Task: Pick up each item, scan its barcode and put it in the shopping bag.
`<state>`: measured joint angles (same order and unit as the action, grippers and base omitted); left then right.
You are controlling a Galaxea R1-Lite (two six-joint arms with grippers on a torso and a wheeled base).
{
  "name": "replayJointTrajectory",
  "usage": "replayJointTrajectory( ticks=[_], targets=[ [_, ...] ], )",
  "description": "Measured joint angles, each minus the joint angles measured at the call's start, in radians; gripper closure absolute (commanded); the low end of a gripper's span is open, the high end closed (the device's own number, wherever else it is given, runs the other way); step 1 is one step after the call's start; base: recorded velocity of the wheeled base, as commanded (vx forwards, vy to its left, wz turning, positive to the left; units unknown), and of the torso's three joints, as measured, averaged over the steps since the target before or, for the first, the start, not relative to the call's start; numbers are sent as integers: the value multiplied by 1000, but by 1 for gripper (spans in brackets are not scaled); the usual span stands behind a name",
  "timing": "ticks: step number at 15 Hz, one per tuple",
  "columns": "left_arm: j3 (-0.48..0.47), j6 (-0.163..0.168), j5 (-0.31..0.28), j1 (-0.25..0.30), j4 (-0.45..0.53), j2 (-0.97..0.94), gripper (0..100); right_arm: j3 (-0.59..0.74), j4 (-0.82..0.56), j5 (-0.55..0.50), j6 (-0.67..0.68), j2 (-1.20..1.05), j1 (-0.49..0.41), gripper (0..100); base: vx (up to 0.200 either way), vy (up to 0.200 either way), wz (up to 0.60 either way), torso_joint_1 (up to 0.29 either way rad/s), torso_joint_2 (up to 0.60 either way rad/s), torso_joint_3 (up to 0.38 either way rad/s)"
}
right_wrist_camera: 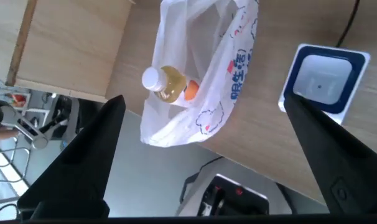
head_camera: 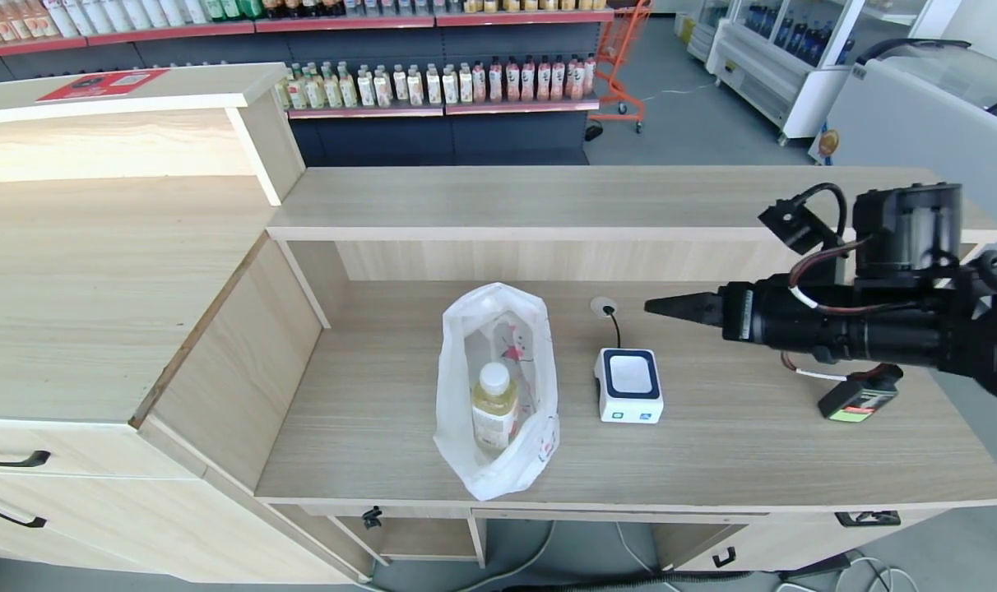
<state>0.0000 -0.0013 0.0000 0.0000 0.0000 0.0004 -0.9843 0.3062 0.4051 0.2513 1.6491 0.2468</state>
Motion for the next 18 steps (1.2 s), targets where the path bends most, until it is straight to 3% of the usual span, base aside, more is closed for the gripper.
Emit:
replayJointTrajectory(
  ticks=[2,7,18],
  targets=[
    [0,0,0,0,0,0,0,18,-60,50,-14,-105,-87,0,0,0,0,0,0,0],
    [0,-2,0,0,0,0,0,139,-67,54,-37,-255,-167,0,0,0,0,0,0,0],
    [0,-2,1,0,0,1,0,226,-71,49,-58,-314,-218,0,0,-200,0,3,5,5]
  ],
)
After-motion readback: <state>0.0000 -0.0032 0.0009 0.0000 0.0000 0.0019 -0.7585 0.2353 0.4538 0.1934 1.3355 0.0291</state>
